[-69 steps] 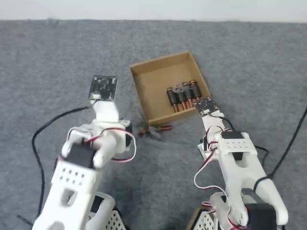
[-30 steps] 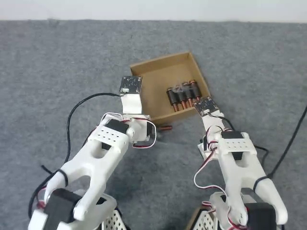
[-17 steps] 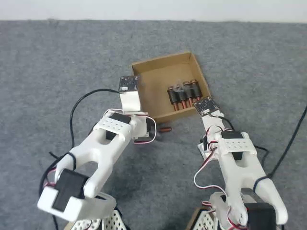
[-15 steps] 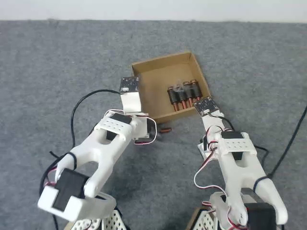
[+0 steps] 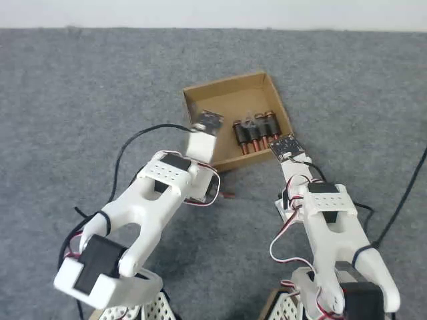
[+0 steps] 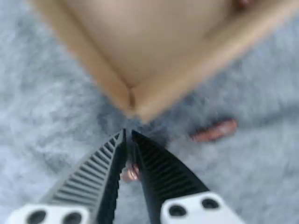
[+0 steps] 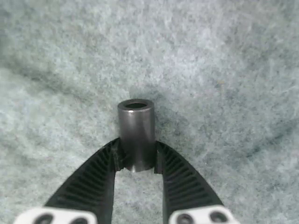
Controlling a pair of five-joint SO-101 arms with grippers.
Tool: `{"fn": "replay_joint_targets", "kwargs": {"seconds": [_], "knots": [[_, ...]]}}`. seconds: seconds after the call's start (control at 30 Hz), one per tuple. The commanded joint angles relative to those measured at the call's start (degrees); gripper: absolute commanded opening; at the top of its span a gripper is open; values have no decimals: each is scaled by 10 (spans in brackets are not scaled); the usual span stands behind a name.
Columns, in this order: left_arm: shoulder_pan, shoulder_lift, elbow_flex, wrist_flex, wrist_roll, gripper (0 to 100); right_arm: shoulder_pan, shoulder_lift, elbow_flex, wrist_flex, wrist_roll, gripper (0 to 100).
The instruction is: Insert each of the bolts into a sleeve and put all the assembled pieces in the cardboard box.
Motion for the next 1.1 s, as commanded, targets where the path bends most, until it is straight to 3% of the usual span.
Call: {"fn": "replay_joint_targets", "kwargs": {"seconds": [0.0,0.2,0.33,0.5,0.57,0.67,0.87,0.97,1.07], "knots": [[4,-5,-64,49,-126,12,8,-29,-2,-10,0,6],[0,-10,-149,140,-109,12,8,-29,-2,-10,0,6],[-5,-65,-156,160,24,13,8,-29,-2,-11,0,6],[5,-162,-103,160,275,13,8,-29,-2,-15,0,6],[17,-199,-70,160,324,13,8,-29,-2,-15,0,6],[47,-241,0,157,338,13,8,-29,-2,-15,0,6],[61,-267,162,-14,342,13,8,-29,-2,-14,0,6],[63,-251,216,-101,402,58,8,-29,-2,-14,0,6],[63,-228,217,-114,462,129,8,-29,-2,-14,0,6]]}}
